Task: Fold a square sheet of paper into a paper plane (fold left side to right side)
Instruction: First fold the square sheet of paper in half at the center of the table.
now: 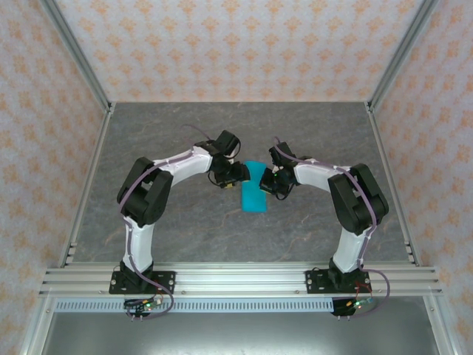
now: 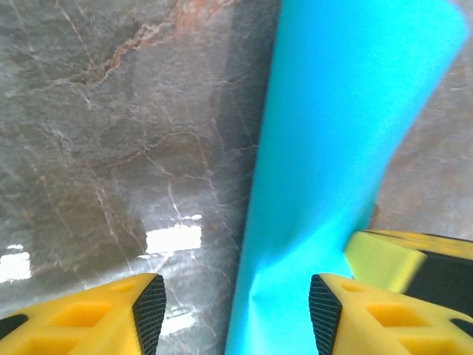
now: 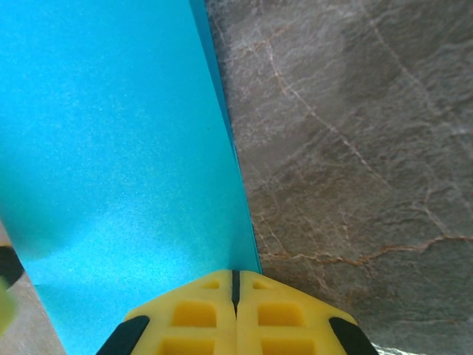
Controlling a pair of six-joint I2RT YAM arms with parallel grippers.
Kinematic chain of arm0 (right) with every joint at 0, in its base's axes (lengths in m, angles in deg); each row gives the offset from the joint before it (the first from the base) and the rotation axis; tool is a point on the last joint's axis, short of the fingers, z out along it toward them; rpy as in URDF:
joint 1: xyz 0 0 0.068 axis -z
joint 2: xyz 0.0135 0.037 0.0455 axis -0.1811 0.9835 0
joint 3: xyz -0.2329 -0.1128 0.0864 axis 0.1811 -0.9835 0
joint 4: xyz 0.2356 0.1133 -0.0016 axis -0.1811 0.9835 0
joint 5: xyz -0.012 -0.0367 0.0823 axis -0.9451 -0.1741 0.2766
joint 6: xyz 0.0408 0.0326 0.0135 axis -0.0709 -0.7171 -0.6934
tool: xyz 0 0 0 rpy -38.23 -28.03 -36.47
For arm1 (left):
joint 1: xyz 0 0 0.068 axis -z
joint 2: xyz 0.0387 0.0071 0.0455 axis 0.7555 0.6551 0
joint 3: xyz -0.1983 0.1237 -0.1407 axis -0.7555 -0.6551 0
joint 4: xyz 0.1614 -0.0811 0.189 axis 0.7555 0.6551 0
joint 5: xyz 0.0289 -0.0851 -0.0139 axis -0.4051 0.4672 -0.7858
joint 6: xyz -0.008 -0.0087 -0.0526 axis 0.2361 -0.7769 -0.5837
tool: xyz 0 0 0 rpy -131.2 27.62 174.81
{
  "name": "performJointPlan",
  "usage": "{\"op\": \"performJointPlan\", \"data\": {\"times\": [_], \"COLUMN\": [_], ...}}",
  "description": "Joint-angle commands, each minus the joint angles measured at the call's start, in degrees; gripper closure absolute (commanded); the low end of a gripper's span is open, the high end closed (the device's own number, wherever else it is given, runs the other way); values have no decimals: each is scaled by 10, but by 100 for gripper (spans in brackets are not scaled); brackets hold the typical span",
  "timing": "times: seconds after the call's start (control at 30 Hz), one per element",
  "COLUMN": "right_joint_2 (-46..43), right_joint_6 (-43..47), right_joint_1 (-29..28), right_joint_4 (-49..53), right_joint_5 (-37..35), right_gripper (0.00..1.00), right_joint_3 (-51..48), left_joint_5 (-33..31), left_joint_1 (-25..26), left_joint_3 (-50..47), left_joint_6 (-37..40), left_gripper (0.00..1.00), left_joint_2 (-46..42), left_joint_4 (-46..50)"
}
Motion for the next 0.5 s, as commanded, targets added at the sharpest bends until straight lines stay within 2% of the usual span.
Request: {"op": "performJointPlan", "data": {"times": [0.0,0.2,0.37,0.47], "right_joint_2": [46,46,50,52], "right_joint_6": [11,11,11,11], "right_joint_1": [-4,-4,-4,-5], "right_joint_4": [62,62,64,67], "right_joint_5": [-47,-46,-46,-46], "right_gripper": [95,95,95,95], "right_joint_3": [-17,-16,-14,-12], "left_joint_5": [9,84,108,97], "left_joint_1": [-1,2,6,6], "left_joint_3": [-11,-22,-14,-11], "left_joint_6": [7,-10,-8,5], "left_gripper": [46,73,81,82], "left_joint_2": [-40,-21,15,29], "left_joint_4": [-36,-95,-104,-90]}}
